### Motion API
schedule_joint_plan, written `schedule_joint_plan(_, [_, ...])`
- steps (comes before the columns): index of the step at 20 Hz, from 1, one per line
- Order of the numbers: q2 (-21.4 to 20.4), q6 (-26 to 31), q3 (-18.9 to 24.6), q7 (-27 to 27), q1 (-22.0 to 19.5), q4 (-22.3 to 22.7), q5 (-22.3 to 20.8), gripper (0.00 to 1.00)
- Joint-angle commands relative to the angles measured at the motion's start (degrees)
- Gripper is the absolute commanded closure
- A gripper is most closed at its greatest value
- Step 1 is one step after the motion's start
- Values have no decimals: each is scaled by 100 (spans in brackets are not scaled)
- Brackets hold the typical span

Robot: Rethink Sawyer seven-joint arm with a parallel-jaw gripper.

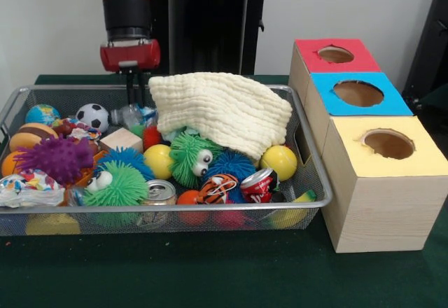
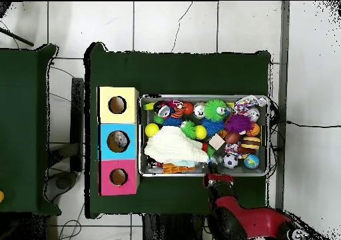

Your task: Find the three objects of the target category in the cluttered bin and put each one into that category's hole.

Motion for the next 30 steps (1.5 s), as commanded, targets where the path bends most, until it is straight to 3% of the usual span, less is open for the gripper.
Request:
schedule_joint_plan(1, [-1732,2068,751,718,6,1156,475,100])
schedule_joint_plan(8, [-2672,2891,1382,439,-350,1672,895,100])
schedule_joint_plan(19, [-3667,3717,2192,34,-711,2171,1684,100])
schedule_joint_plan(25, [-4872,4914,3201,-1204,-1098,2394,3112,100])
schedule_joint_plan(30, [-5695,5653,3278,-1794,-858,2431,4064,100])
